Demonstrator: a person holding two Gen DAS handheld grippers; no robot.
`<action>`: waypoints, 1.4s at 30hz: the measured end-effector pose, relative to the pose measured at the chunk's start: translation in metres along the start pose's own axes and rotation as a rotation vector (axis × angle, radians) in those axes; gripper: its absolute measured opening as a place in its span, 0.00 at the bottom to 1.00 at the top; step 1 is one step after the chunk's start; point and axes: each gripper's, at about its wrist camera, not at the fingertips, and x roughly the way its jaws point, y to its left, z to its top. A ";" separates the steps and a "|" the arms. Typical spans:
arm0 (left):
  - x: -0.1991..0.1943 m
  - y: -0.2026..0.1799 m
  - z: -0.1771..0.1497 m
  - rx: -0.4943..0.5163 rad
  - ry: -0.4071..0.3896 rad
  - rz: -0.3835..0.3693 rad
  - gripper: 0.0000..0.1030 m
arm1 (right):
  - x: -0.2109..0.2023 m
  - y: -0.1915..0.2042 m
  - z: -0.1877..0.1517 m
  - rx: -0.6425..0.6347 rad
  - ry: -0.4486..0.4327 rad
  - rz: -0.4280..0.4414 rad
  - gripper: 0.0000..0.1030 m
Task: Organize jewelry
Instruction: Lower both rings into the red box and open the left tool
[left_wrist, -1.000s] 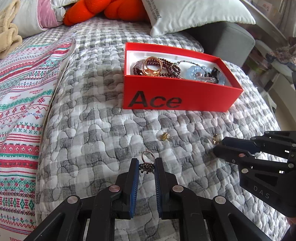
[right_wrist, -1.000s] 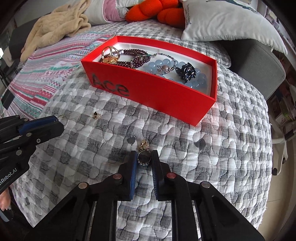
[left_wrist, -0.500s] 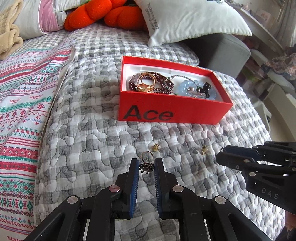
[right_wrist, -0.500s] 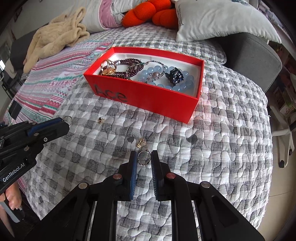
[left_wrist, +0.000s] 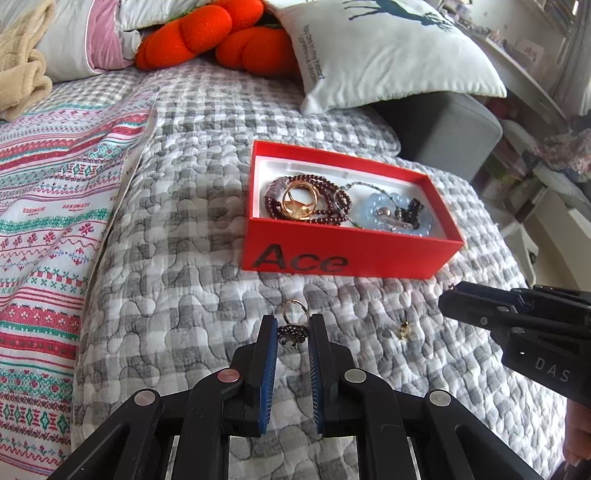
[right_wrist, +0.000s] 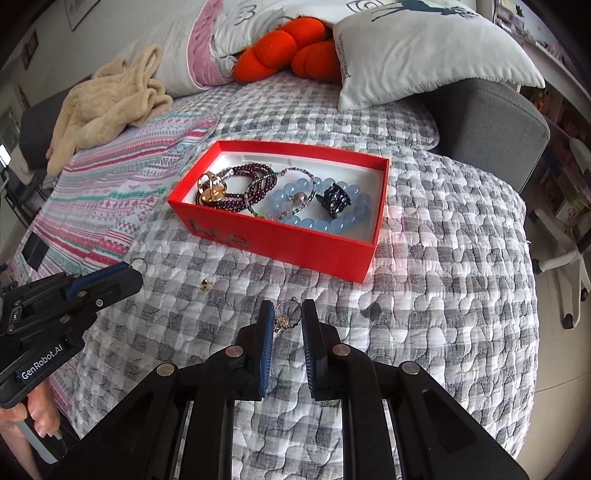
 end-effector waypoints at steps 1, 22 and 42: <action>0.001 0.001 0.002 -0.007 -0.002 -0.001 0.11 | -0.001 -0.001 0.003 0.006 -0.007 0.003 0.16; 0.048 -0.033 0.046 -0.019 -0.105 -0.112 0.11 | -0.005 -0.032 0.033 0.084 -0.135 0.039 0.16; 0.027 -0.035 0.029 0.052 -0.072 0.030 0.48 | 0.000 -0.040 0.033 0.087 -0.116 0.024 0.16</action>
